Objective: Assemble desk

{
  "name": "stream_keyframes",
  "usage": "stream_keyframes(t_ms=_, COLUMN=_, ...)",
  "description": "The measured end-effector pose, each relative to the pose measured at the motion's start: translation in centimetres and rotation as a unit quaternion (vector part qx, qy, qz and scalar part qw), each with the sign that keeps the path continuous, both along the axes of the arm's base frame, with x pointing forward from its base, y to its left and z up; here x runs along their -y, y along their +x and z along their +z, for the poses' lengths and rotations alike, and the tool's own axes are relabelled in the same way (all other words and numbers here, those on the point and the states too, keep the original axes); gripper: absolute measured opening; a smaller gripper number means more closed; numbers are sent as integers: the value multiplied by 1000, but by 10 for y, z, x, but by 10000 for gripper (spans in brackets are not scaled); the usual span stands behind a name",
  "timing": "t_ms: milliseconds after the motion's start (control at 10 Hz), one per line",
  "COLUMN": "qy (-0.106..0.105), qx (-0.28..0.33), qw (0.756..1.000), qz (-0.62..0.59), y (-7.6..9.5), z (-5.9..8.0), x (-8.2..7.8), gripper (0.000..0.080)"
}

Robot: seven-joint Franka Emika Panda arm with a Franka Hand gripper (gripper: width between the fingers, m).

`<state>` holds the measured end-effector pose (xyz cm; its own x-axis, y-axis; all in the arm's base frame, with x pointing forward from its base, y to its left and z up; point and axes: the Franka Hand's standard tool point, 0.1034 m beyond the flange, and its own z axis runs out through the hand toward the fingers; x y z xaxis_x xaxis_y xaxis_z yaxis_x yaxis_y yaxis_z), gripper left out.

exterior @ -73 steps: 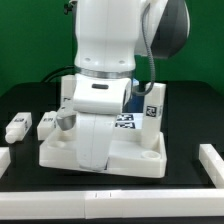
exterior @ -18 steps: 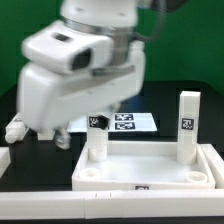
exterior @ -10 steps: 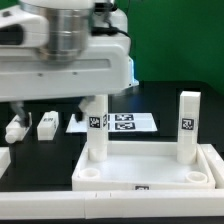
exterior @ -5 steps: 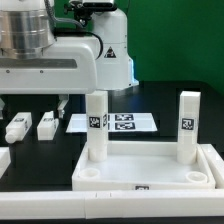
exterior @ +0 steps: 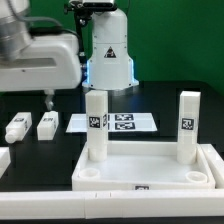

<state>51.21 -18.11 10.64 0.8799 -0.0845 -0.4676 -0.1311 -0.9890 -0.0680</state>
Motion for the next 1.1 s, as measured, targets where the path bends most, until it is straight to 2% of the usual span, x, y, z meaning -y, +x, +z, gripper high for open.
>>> stream_keyframes(t_ms=300, qy=22, qx=-95, qw=995, qz=6, y=-5, z=-5, x=-8, gripper=649)
stream_keyframes(t_ms=500, qy=34, qx=-109, qw=993, qz=22, y=-11, z=-17, x=-11, gripper=649)
stream_keyframes(t_ms=600, qy=28, qx=-92, qw=995, qz=13, y=-24, z=-31, x=-11, gripper=649)
stream_keyframes(t_ms=700, qy=25, qx=-111, qw=993, qz=-17, y=-51, z=-44, x=-11, gripper=649)
stream_keyframes(t_ms=800, qy=22, qx=-122, qw=992, qz=-27, y=-57, z=-50, x=-10, gripper=649)
stream_keyframes(t_ms=900, qy=21, qx=-118, qw=993, qz=-23, y=-53, z=-48, x=-10, gripper=649)
stream_keyframes(t_ms=1100, qy=20, qx=-126, qw=991, qz=-29, y=-56, z=-50, x=-11, gripper=649)
